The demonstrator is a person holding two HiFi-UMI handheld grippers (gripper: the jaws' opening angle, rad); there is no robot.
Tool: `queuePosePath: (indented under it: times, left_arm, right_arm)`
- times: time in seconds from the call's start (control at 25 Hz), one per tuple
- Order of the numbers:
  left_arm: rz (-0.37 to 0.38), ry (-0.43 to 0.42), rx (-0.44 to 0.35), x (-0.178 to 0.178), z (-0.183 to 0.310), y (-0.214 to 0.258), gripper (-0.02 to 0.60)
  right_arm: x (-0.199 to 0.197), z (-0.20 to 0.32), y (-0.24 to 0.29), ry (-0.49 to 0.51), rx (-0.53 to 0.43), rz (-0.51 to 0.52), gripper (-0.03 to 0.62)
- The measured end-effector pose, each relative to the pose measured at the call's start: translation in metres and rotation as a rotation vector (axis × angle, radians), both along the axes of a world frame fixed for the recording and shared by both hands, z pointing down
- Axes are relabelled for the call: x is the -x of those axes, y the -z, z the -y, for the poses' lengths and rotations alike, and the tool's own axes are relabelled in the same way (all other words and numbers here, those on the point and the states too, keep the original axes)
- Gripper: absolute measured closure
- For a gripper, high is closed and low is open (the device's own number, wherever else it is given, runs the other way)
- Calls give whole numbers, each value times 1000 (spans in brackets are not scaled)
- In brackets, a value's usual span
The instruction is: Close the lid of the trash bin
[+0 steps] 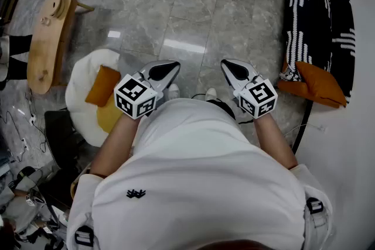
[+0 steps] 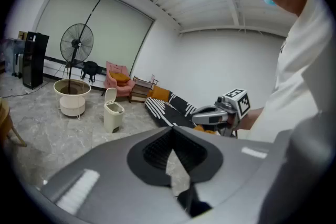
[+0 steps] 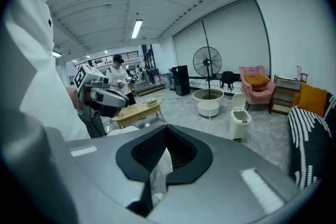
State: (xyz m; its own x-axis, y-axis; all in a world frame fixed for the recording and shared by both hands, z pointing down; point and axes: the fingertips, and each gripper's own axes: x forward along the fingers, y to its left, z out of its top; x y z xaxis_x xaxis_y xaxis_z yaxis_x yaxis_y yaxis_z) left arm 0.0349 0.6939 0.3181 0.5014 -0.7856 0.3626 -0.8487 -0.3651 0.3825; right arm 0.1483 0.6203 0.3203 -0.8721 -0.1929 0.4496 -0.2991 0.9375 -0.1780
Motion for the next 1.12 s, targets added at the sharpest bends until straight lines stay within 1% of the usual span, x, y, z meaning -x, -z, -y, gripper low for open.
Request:
queuePosePath:
  times: [0.16, 0.28, 0.44, 0.52, 0.64, 0.8, 0.92, 1.04, 1.12]
  left_arm:
    - [-4, -12, 2, 34, -15, -9, 526]
    - [-11, -31, 2, 49, -14, -14, 526]
    - [-43, -36, -2, 59, 7, -20, 526]
    - [-43, -36, 1, 62, 26, -23, 526]
    - [-22, -41, 16, 65, 60, -30, 526]
    - [-16, -56, 41, 69, 121, -37, 525]
    - [33, -69, 49, 70, 179, -36, 525]
    - [53, -64, 48, 78, 244, -31, 525]
    - [99, -55, 39, 84, 285, -29, 525]
  right_arm:
    - [34, -11, 2, -4, -23, -6, 592]
    - [45, -11, 3, -30, -34, -24, 592]
    - [50, 5, 2, -67, -51, -45, 592]
    - [55, 22, 1, -70, -55, -39, 590]
    - [65, 56, -3, -63, -49, -28, 575]
    - [78, 121, -13, -49, -25, -20, 572]
    - [80, 177, -15, -46, -10, -12, 572]
    - [81, 232, -17, -45, -11, -10, 572]
    - [78, 268, -20, -45, -13, -16, 572]
